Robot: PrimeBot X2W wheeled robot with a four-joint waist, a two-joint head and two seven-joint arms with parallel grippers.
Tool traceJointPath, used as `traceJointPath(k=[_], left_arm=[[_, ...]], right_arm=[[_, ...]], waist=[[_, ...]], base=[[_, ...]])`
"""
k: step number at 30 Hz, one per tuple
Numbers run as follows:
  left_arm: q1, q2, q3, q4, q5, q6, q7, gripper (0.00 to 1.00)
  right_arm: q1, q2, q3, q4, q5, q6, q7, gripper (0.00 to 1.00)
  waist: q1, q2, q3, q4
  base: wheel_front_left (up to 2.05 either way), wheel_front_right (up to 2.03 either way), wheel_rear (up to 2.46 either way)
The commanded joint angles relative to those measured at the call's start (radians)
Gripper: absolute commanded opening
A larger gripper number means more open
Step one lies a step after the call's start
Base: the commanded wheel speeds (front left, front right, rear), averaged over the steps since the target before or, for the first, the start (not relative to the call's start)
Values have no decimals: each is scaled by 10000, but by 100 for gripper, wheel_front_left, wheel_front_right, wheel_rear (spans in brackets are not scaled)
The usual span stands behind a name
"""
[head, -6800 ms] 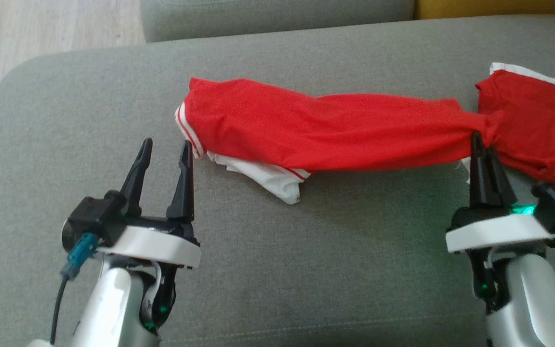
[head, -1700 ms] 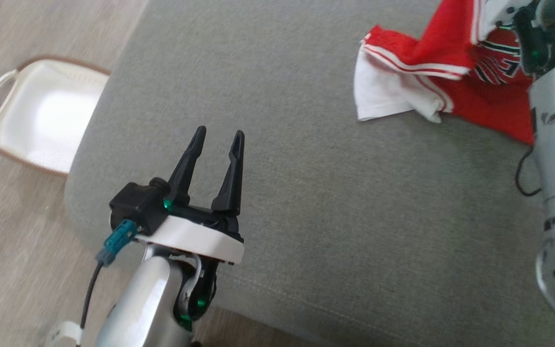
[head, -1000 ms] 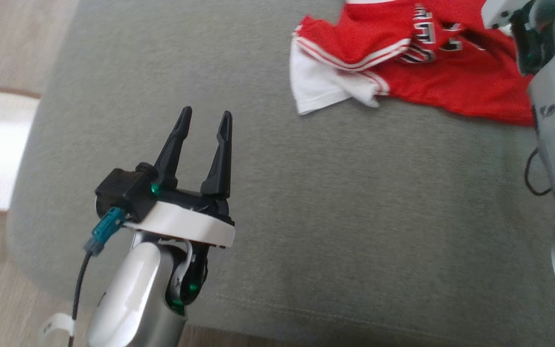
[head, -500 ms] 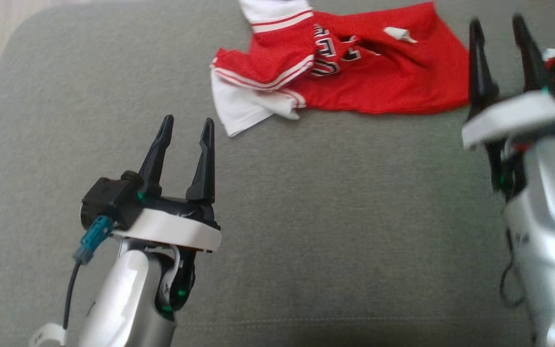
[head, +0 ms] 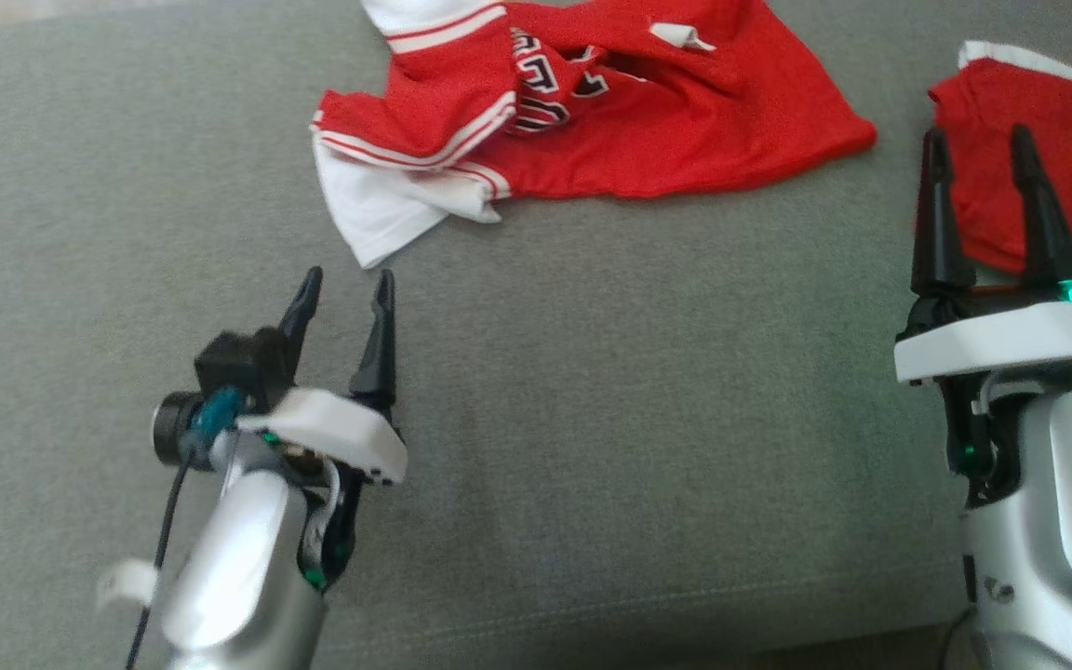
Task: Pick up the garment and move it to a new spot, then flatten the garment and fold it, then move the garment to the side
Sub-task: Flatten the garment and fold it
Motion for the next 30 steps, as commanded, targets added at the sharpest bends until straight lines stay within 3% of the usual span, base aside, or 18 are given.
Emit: traceJointPath(k=[1,11,30], left_arm=[[-747,180,380,111,89,118,169,100],[-2360,656,718,2794,89,453,871,100],[-3328,714,555,4918,-231,-8,842,100]], right_arm=[[77,80,236,-519,35,65,91,100],[284,85,485,-1093,340,65,152,100],[307,87,636,-974,359,65,-1,100]], waist=[[1,0,200,-231],[1,0,661,-837],[1,0,780,-1290]], base=[[0,0,0],[0,0,0],[0,0,0]])
